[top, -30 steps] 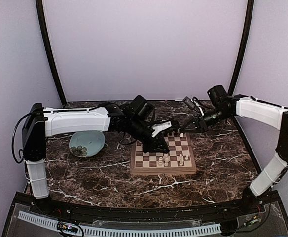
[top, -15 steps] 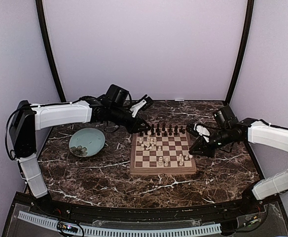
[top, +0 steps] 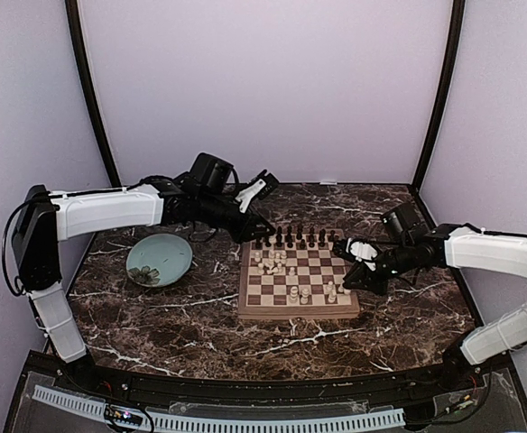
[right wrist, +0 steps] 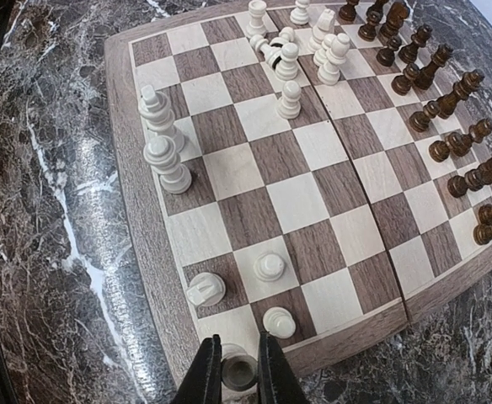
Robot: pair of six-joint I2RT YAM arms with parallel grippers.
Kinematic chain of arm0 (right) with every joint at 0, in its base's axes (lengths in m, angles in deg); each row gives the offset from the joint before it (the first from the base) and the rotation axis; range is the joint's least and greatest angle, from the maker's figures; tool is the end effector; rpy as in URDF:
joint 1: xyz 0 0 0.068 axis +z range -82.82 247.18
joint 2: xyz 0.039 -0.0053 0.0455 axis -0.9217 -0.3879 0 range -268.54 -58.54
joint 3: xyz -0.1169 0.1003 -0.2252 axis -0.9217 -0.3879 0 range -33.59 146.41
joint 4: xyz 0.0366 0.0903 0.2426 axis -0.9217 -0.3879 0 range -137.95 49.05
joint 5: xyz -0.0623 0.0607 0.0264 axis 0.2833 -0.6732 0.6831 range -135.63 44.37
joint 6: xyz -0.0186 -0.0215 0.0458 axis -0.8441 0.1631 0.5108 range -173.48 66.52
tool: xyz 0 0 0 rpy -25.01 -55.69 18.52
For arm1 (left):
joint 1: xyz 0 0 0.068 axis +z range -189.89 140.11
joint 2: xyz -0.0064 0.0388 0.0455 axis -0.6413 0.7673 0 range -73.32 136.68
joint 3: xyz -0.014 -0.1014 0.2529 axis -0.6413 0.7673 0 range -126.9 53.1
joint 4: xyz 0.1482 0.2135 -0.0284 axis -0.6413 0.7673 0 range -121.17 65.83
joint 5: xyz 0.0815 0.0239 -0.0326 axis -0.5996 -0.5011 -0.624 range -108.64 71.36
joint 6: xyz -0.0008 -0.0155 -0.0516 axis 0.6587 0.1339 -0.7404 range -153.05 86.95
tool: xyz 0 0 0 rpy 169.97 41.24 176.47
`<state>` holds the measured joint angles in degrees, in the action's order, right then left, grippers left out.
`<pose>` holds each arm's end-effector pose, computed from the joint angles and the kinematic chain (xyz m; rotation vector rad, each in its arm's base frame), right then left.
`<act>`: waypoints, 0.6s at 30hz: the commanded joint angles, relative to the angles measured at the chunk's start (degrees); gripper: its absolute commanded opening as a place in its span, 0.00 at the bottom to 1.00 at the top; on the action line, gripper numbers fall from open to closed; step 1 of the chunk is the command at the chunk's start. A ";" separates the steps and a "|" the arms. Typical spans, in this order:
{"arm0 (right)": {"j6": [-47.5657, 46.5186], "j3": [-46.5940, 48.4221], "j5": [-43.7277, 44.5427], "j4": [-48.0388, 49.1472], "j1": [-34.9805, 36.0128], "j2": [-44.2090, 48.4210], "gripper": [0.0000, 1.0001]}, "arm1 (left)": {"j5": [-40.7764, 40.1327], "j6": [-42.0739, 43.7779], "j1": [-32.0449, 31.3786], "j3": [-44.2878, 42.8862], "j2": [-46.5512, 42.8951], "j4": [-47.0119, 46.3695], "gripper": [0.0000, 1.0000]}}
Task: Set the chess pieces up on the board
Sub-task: Place the rook at h1.
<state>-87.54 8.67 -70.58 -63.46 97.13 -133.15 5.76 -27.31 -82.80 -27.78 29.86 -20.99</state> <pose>0.2093 0.1378 0.2007 -1.4551 2.0015 0.5179 0.2971 -0.2964 0.2759 1.1345 1.8808 -0.8286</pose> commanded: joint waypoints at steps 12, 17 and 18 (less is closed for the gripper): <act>-1.19 -2.78 1.15 4.87 1.48 -2.59 0.13 | -0.77 0.33 0.52 0.55 -3.59 -0.42 0.09; -0.86 -2.72 0.96 5.44 1.98 -3.19 0.13 | -0.71 0.33 0.52 0.55 -3.63 -0.37 0.09; -0.79 -2.71 1.03 5.59 2.10 -3.39 0.13 | -0.70 0.33 0.57 0.55 -3.61 -0.30 0.09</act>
<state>-88.53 6.44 -69.57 -60.20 98.27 -135.86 4.82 -27.29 -82.52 -27.78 29.26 -21.21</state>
